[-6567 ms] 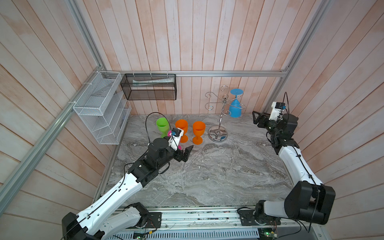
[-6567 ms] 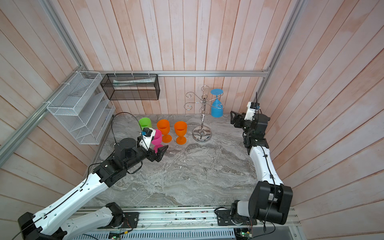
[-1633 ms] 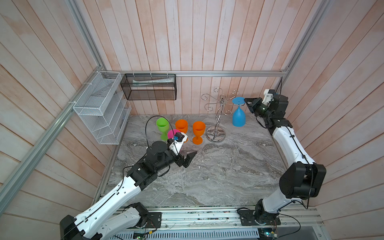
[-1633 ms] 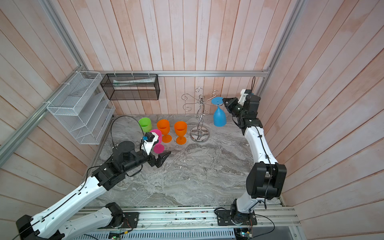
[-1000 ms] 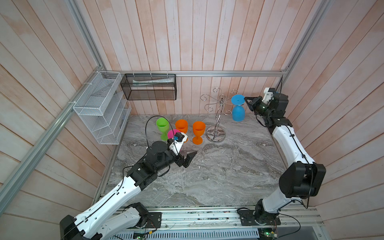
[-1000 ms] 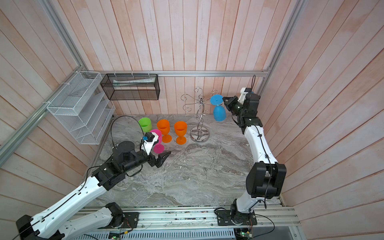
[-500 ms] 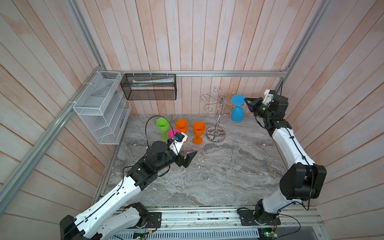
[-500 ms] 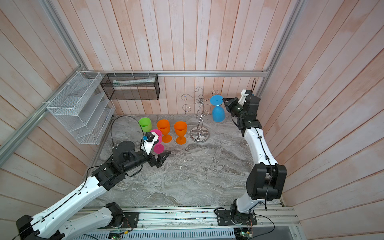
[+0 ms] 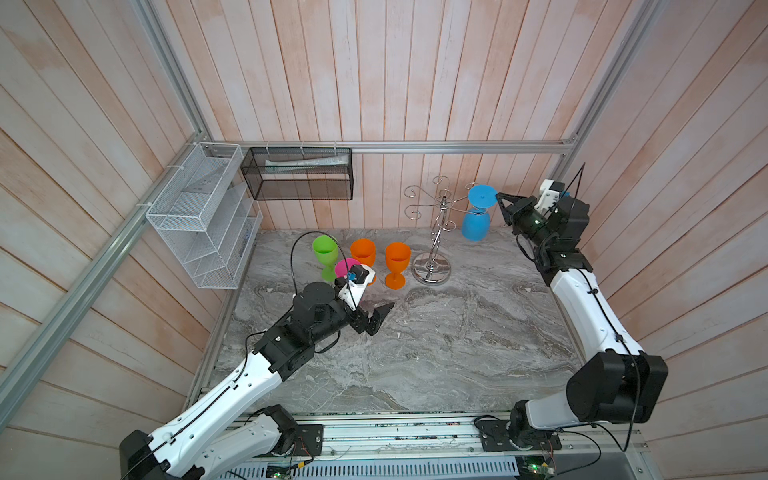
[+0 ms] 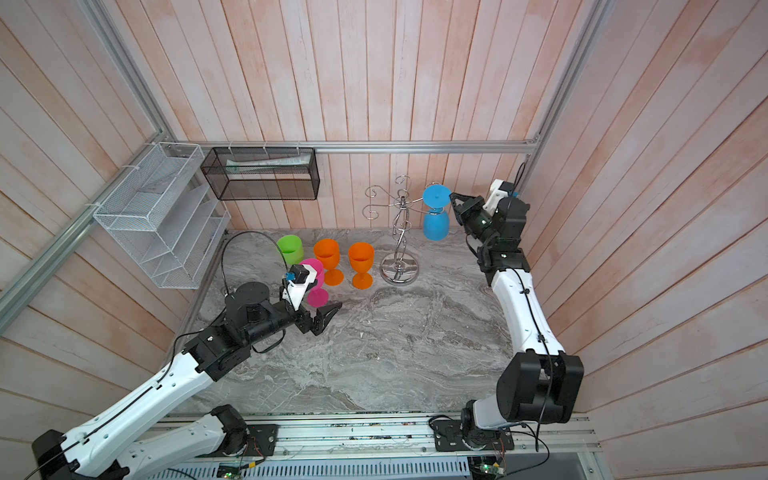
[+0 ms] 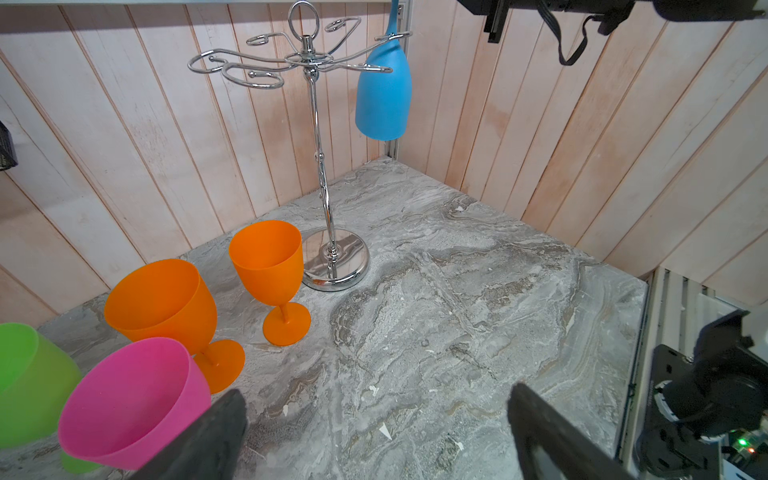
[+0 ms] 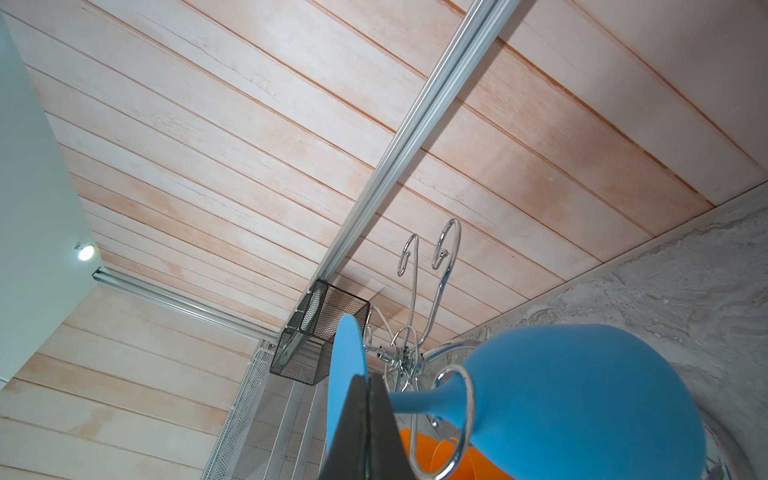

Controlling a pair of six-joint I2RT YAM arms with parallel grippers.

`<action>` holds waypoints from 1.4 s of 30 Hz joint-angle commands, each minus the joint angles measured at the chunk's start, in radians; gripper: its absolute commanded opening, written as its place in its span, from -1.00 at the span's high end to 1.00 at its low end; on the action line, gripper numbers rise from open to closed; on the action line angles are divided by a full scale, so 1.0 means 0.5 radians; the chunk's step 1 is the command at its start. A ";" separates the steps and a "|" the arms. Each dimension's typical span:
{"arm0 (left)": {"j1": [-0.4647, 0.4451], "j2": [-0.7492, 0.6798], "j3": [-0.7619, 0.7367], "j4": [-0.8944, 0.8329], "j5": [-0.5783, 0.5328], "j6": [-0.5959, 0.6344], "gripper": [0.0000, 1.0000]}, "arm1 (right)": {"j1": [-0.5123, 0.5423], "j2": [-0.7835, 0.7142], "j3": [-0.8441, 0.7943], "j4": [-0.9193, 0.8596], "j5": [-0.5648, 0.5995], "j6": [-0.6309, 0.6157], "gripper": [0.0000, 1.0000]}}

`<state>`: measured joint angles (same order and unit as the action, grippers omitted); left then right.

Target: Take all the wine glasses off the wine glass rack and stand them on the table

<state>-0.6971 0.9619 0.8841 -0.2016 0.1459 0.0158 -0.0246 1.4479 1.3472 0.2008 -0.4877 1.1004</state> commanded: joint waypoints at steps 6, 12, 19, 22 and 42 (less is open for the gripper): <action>-0.008 -0.016 -0.013 0.022 0.018 0.011 -0.99 | 0.010 -0.166 -0.132 0.049 0.086 0.006 1.00; -0.008 -0.016 -0.013 0.022 0.021 0.008 -0.99 | 0.016 -0.211 -0.206 0.047 0.087 0.005 1.00; -0.008 -0.012 -0.012 0.022 0.027 0.006 -0.99 | 0.068 -0.215 -0.243 0.044 0.108 -0.007 1.00; -0.010 -0.012 -0.011 0.020 0.027 0.004 -0.99 | 0.097 -0.209 -0.237 0.036 0.138 -0.016 1.00; -0.011 -0.014 -0.014 0.017 0.012 0.011 -0.99 | 0.208 0.090 0.094 -0.047 0.325 -0.113 1.00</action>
<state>-0.6971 0.9619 0.8841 -0.2016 0.1493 0.0154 0.0818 1.4830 1.3437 0.1741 -0.3614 1.0702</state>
